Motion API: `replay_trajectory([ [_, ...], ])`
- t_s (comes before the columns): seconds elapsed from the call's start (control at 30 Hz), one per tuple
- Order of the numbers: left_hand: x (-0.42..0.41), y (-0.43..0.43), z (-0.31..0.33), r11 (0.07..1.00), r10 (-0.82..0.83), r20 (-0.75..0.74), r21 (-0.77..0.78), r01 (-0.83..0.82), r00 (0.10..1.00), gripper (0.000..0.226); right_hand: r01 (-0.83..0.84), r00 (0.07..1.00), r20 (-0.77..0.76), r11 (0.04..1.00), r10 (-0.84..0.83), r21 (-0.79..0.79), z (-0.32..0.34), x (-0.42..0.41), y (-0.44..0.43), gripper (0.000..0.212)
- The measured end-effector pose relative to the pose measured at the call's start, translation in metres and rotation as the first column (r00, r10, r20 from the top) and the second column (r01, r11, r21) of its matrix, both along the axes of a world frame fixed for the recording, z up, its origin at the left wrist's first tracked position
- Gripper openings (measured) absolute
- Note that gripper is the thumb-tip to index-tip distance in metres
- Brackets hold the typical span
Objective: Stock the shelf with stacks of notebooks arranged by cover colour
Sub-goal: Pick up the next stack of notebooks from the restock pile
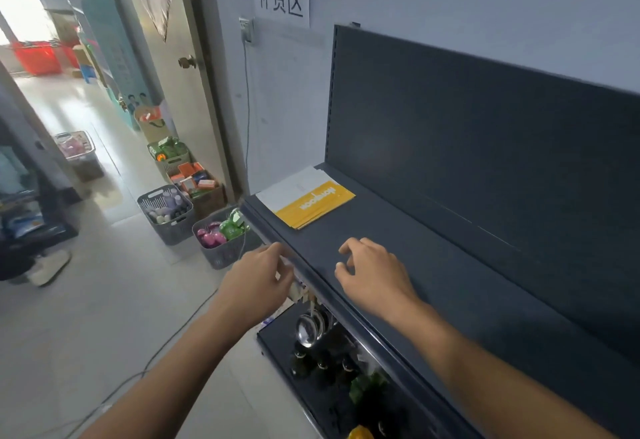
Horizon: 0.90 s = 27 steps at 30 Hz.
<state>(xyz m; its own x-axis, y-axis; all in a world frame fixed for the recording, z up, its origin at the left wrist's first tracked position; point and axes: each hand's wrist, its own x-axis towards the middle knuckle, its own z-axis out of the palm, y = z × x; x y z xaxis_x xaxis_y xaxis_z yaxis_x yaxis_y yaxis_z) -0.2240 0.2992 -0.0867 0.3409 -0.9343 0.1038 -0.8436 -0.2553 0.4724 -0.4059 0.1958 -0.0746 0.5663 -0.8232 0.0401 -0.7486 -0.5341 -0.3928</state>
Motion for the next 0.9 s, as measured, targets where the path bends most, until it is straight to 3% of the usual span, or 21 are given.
replay_trajectory([
  [0.27,0.098,-0.030,-0.007,0.997,-0.077,0.001,0.022,0.077,0.997,0.031,0.113,0.993,-0.029,0.993,-0.112,0.030,-0.011,0.081,-0.021,0.027],
  [0.57,0.165,-0.097,-0.016,0.985,-0.168,0.025,0.036,0.167,0.986,0.021,0.283,0.952,-0.139,0.956,-0.271,0.075,-0.029,0.140,-0.080,0.026],
  [0.9,0.212,-0.226,-0.034,0.957,-0.280,0.032,0.083,0.277,0.960,0.044,0.530,0.847,-0.136,0.836,-0.513,0.146,-0.059,0.180,-0.155,0.035],
])
